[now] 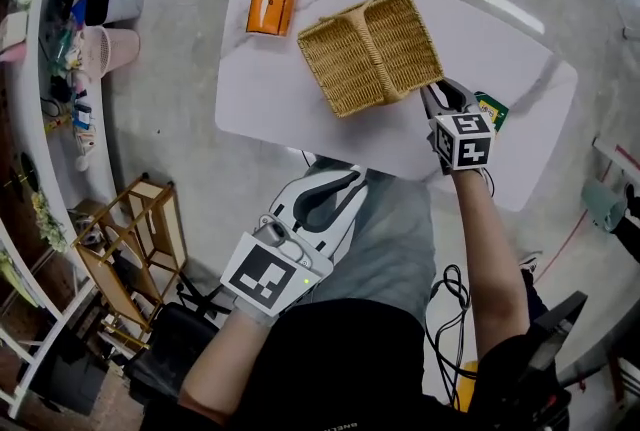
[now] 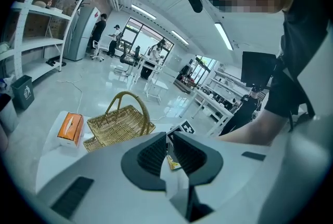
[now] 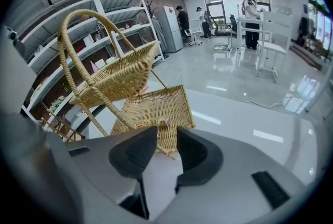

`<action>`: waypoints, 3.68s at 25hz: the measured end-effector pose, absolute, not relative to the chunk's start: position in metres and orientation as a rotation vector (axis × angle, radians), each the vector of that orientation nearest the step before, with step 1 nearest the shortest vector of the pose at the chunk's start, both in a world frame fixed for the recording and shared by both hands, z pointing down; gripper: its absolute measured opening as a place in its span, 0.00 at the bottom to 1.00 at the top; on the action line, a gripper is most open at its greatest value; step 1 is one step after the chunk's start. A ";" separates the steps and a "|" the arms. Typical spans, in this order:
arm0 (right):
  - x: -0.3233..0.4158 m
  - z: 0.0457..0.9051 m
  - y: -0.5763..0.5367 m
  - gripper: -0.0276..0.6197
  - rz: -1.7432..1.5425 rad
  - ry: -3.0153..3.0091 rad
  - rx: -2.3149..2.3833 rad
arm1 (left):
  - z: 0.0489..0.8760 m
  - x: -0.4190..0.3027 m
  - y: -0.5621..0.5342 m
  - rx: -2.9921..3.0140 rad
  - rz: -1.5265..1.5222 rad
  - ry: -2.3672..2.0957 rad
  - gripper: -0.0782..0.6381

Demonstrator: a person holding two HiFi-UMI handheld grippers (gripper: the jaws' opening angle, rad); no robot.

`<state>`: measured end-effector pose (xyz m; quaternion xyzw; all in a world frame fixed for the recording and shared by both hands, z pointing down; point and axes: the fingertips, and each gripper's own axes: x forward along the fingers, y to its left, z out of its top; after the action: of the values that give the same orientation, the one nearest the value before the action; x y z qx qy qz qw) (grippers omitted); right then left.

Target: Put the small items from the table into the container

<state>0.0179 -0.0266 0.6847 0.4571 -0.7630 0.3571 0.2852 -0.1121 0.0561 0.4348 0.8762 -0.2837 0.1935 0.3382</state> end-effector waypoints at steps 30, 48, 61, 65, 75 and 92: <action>0.113 0.355 0.048 0.22 0.731 -2.167 1.890 | 0.328 0.016 0.083 2.618 0.521 -0.153 0.17; 0.139 0.191 0.133 0.22 0.525 -2.128 2.249 | 0.200 0.081 0.087 2.820 0.364 0.005 0.17; 0.168 0.159 0.158 0.22 0.444 -2.087 2.344 | 0.150 0.111 0.089 2.883 0.187 0.084 0.17; 0.175 0.158 0.159 0.22 0.438 -2.081 2.364 | 0.148 0.117 0.087 2.891 0.177 0.087 0.17; 0.182 0.163 0.151 0.22 0.464 -2.060 2.373 | 0.154 0.124 0.079 2.941 0.296 0.084 0.17; 0.183 0.178 0.142 0.22 0.541 -2.097 2.310 | 0.164 0.121 0.068 2.847 0.228 0.012 0.17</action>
<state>0.1831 0.1424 0.1783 0.7294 -0.6623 0.1708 -0.0124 0.1213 0.0677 0.1644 0.9866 0.0041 0.0789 0.1425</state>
